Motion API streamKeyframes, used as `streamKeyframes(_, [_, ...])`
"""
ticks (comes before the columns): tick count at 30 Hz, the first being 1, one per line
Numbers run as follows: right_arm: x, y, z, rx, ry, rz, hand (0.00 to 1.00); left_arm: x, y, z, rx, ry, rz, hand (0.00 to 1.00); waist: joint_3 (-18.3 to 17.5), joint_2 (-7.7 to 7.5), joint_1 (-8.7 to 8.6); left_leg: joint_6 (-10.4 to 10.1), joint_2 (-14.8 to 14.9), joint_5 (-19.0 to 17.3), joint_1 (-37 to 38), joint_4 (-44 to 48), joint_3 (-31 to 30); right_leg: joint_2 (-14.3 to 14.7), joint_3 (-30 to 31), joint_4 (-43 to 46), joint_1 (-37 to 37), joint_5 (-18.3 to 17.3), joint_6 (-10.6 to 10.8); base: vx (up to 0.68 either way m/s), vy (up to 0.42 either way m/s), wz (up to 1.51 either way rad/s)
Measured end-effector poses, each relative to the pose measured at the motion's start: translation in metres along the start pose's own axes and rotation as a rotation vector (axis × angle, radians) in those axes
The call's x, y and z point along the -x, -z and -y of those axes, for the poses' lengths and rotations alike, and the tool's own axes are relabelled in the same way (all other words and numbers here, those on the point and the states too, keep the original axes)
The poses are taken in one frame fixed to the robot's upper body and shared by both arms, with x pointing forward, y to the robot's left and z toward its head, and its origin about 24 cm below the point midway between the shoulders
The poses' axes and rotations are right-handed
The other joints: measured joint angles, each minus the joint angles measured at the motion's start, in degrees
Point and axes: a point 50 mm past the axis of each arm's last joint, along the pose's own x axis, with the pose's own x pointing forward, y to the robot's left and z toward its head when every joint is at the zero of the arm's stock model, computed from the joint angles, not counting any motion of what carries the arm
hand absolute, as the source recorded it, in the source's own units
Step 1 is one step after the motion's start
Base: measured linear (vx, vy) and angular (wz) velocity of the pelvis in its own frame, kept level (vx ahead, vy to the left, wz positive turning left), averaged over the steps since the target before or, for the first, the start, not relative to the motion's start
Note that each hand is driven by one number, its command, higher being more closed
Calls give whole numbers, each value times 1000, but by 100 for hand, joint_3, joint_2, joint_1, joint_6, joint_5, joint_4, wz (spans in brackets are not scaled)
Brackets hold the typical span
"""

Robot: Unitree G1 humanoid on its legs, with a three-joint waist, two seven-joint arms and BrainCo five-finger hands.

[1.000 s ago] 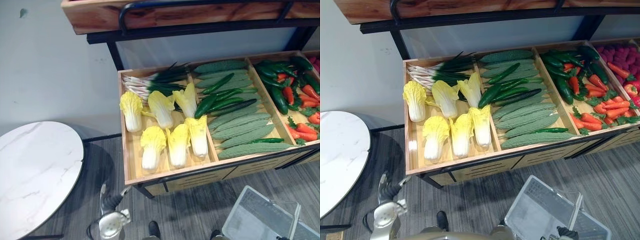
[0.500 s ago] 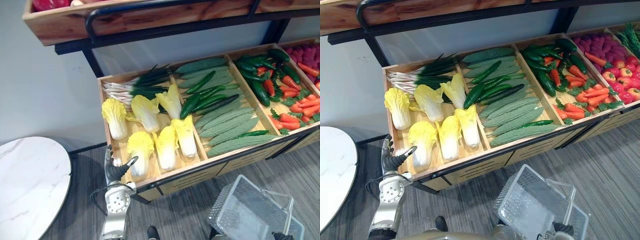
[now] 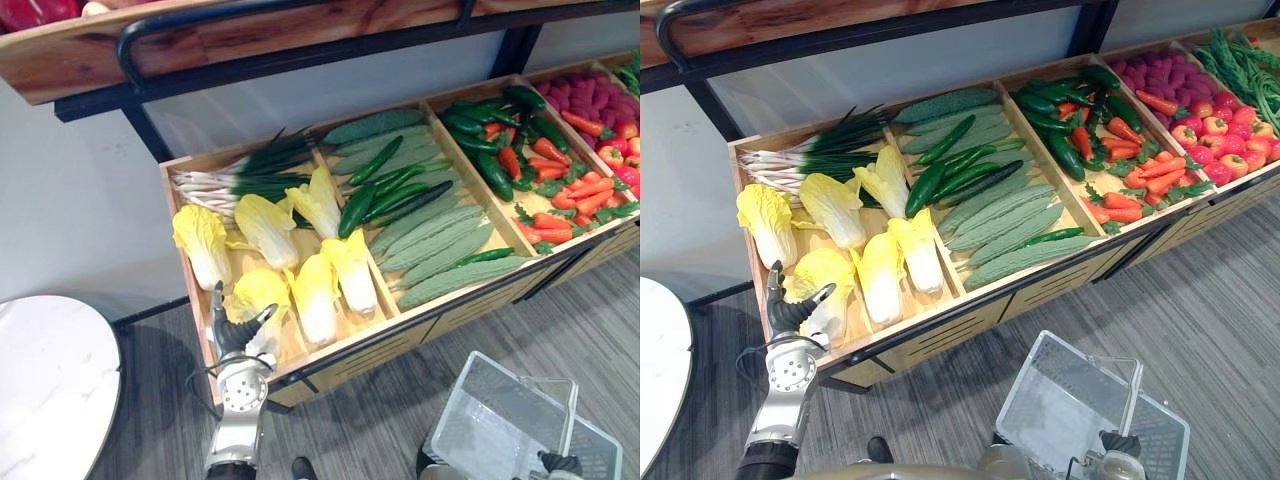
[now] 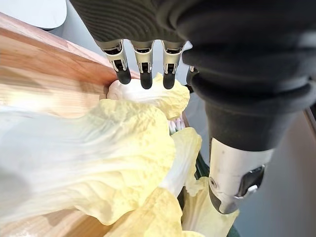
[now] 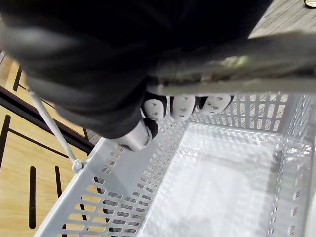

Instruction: Pick vegetable in the basket

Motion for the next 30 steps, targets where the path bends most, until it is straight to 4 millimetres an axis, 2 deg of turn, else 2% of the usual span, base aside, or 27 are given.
streamKeyframes(4, [0,1,1,2,1,-2,100,1,7,1,-60,8,-27,0,1,-3,-5,-1,-4,0,-16,0,16,2,18,-52,-14,40,11,-5,-2,-4])
streamKeyframes(18, [2,2,-4,9,6,-2,100,3,9,-2,-170,-44,-3,0,-2,-16,-3,-7,-3,-5,-14,0,35,7,36,-83,-2,67,14,0,0,0])
streamKeyframes(30, [4,3,-12,17,-11,1,100,9,20,-2,-192,-35,-51,0,-20,-83,2,-7,-6,-5,-1,-1,33,12,25,-188,71,117,9,0,0,0])
